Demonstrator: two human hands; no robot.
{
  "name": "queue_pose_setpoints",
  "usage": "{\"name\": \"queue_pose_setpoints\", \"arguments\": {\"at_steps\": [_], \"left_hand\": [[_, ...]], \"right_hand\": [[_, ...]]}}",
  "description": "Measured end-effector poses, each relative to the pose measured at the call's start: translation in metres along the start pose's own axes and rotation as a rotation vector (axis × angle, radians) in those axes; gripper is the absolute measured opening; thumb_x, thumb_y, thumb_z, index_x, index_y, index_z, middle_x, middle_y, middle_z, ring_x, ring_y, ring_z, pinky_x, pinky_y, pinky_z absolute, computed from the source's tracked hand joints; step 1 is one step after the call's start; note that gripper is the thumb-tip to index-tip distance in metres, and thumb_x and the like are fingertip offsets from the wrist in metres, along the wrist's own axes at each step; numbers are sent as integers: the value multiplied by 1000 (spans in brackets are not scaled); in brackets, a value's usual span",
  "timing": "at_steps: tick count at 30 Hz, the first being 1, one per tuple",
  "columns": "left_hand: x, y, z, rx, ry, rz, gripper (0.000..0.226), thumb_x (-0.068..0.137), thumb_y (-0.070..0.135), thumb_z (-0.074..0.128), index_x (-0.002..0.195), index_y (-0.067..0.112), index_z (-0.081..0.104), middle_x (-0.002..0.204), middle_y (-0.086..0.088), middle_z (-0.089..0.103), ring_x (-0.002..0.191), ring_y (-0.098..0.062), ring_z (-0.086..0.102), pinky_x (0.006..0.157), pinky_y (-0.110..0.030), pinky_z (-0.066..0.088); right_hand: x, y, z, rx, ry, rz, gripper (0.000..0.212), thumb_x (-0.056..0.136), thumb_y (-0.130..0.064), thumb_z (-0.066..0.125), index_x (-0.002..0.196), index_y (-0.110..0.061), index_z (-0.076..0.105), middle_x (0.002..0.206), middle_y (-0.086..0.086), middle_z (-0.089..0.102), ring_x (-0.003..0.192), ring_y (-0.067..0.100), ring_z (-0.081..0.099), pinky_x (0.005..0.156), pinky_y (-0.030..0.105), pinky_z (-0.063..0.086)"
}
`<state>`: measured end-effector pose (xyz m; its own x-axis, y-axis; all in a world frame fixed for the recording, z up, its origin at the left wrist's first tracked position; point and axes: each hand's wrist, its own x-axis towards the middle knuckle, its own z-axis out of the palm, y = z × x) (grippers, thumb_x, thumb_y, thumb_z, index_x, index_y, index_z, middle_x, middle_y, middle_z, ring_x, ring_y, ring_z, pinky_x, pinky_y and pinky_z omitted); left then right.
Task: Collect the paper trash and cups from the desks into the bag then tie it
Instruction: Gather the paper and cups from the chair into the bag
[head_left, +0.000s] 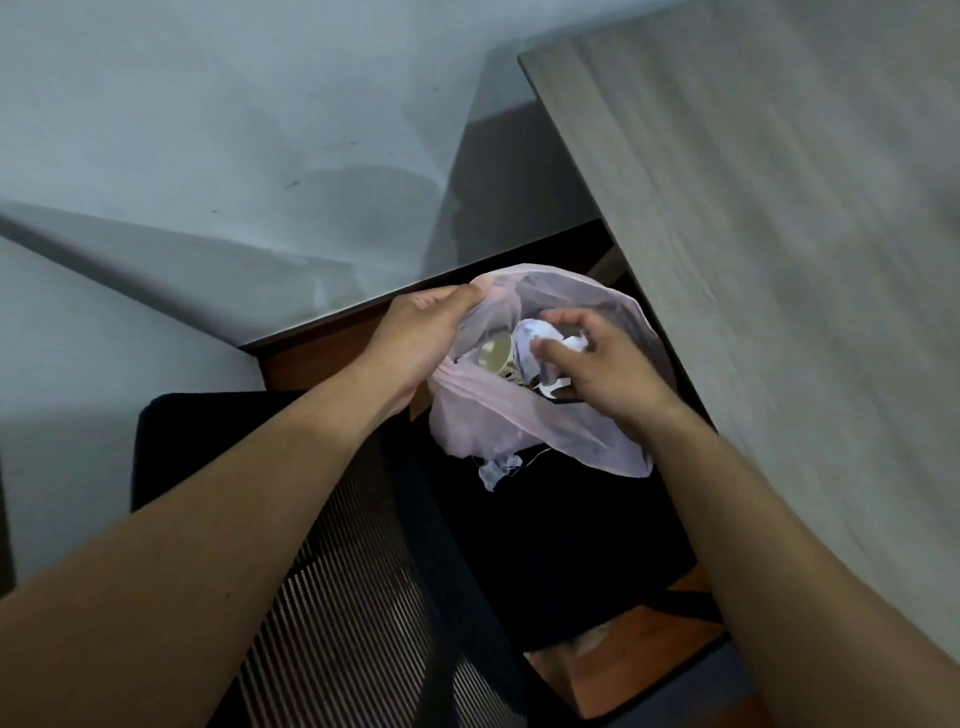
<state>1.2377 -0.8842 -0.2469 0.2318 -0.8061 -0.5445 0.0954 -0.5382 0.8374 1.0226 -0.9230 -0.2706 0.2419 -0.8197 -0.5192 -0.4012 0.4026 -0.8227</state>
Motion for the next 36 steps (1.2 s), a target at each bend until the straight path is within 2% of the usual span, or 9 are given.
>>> {"name": "queue_pose_setpoints", "arguments": {"at_steps": [3, 6, 12, 15, 18, 23, 26, 29, 36], "left_hand": [[2, -1, 1, -7, 5, 11, 31, 98, 45, 75, 106, 18, 88, 107, -12, 85, 115, -37, 77, 110, -60, 55], [3, -2, 0, -5, 10, 11, 29, 99, 45, 74, 107, 21, 88, 106, -10, 85, 114, -35, 78, 110, -58, 56], [3, 2, -1, -28, 19, -22, 29, 98, 45, 76, 108, 20, 88, 102, -6, 86, 104, -27, 82, 109, -52, 59], [4, 1, 0, -28, 32, -24, 33, 91, 51, 78, 106, 23, 88, 103, -4, 86, 105, -26, 82, 110, -53, 58], [5, -1, 0, -28, 24, -6, 33, 87, 51, 78, 105, 26, 88, 104, -5, 86, 108, -28, 81, 112, -55, 56], [4, 1, 0, 6, 1, -20, 30, 91, 52, 77, 104, 27, 88, 103, -3, 86, 106, -24, 81, 112, -52, 57], [6, 1, 0, 20, 11, -26, 39, 86, 56, 78, 111, 27, 87, 107, 2, 86, 107, -20, 81, 112, -48, 57], [7, -1, 1, 2, 8, -21, 33, 93, 47, 77, 113, 22, 86, 104, -1, 86, 104, -21, 82, 108, -48, 60], [15, -2, 5, -30, -5, -28, 34, 86, 41, 80, 103, 12, 86, 111, -23, 82, 110, -46, 77, 103, -64, 59]], "right_hand": [[5, 12, 16, -274, -110, -86, 49, 96, -40, 83, 140, -25, 67, 128, -8, 75, 104, 5, 72, 101, 33, 58], [-2, 16, 22, -425, -133, -98, 63, 97, -57, 76, 152, -29, 61, 148, -4, 66, 129, 13, 65, 117, 38, 50], [-60, 4, 9, -282, 160, -350, 16, 106, -38, 70, 120, -32, 75, 119, -15, 71, 113, 9, 68, 100, 31, 57], [-88, 9, 16, -132, -93, -225, 9, 109, -27, 68, 110, -25, 76, 107, -4, 79, 89, 12, 73, 85, 30, 60], [-90, 42, 32, -139, -301, -29, 15, 108, -33, 68, 109, -24, 80, 106, 1, 81, 92, 24, 78, 88, 40, 66], [-44, 122, 62, -309, -75, 153, 17, 106, -31, 68, 99, -18, 77, 89, -2, 80, 80, 20, 78, 85, 52, 66], [-11, 161, 84, -389, 10, 238, 19, 104, -24, 69, 115, -10, 71, 115, 13, 79, 102, 36, 76, 98, 42, 61], [13, 195, 106, -502, 28, 295, 49, 102, -32, 73, 140, -2, 62, 142, 27, 65, 128, 46, 62, 101, 39, 49], [36, 239, 128, -581, 100, 417, 65, 101, -44, 73, 150, -7, 51, 148, 29, 54, 130, 47, 60, 100, 42, 52]]}}
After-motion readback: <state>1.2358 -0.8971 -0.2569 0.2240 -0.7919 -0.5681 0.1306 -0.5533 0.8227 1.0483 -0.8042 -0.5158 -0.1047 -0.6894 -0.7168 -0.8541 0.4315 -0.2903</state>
